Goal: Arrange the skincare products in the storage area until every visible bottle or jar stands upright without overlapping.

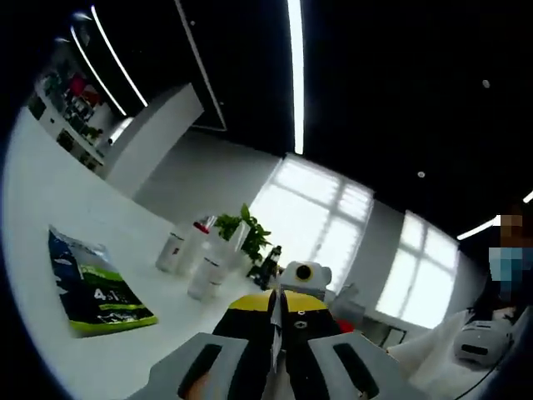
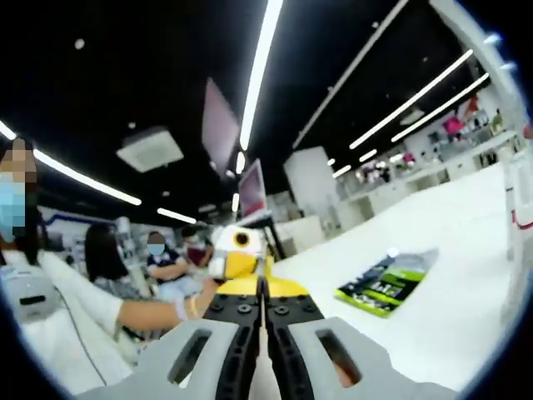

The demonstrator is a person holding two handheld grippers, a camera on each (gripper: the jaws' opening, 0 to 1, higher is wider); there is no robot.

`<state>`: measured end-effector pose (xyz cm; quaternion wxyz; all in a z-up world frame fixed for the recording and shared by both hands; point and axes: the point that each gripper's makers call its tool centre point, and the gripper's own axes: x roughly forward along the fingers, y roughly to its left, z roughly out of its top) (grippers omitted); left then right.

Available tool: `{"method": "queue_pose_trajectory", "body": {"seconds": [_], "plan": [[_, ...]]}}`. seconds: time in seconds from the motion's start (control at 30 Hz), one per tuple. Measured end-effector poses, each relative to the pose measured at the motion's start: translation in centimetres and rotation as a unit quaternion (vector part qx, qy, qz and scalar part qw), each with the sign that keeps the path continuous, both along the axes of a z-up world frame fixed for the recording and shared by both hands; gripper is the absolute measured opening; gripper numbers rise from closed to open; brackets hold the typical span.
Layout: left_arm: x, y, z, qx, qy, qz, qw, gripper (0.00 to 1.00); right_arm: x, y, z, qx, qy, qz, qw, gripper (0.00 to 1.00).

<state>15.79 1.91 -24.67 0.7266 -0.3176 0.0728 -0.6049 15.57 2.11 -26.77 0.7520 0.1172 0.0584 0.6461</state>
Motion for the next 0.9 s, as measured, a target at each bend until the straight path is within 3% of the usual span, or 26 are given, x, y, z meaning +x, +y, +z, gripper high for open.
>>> {"method": "queue_pose_trajectory", "body": {"seconds": [0.1, 0.3, 0.43, 0.53, 0.67, 0.77, 0.9], "plan": [[0.2, 0.3, 0.2, -0.004, 0.001, -0.002, 1.0000, 0.01, -0.2, 0.5, -1.0, -0.027, -0.010, 0.004, 0.9996, 0.00], [1.1, 0.9, 0.6, -0.020, 0.008, -0.002, 0.9998, 0.01, 0.5, 0.6, -0.5, -0.001, 0.006, 0.003, 1.0000, 0.01], [0.3, 0.1, 0.4, -0.009, 0.001, -0.010, 0.9999, 0.01, 0.4, 0.8, -0.5, 0.001, 0.006, 0.008, 0.9999, 0.10], [-0.1, -0.3, 0.2, 0.000, -0.003, -0.015, 0.9999, 0.01, 0.0, 1.0, -0.8, -0.010, 0.000, 0.016, 0.9998, 0.00], [-0.2, -0.4, 0.0, 0.004, -0.018, -0.012, 0.9998, 0.05, -0.1, 0.8, -0.7, -0.012, -0.003, 0.015, 0.9998, 0.00], [0.7, -0.3, -0.8, 0.031, -0.023, 0.009, 0.9992, 0.20, 0.3, 0.0, 0.5, 0.026, 0.014, 0.006, 0.9996, 0.00], [0.5, -0.8, -1.6, 0.054, -0.035, 0.006, 0.9979, 0.20, 1.4, -1.4, 1.6, 0.062, 0.034, -0.015, 0.9974, 0.00]]}}
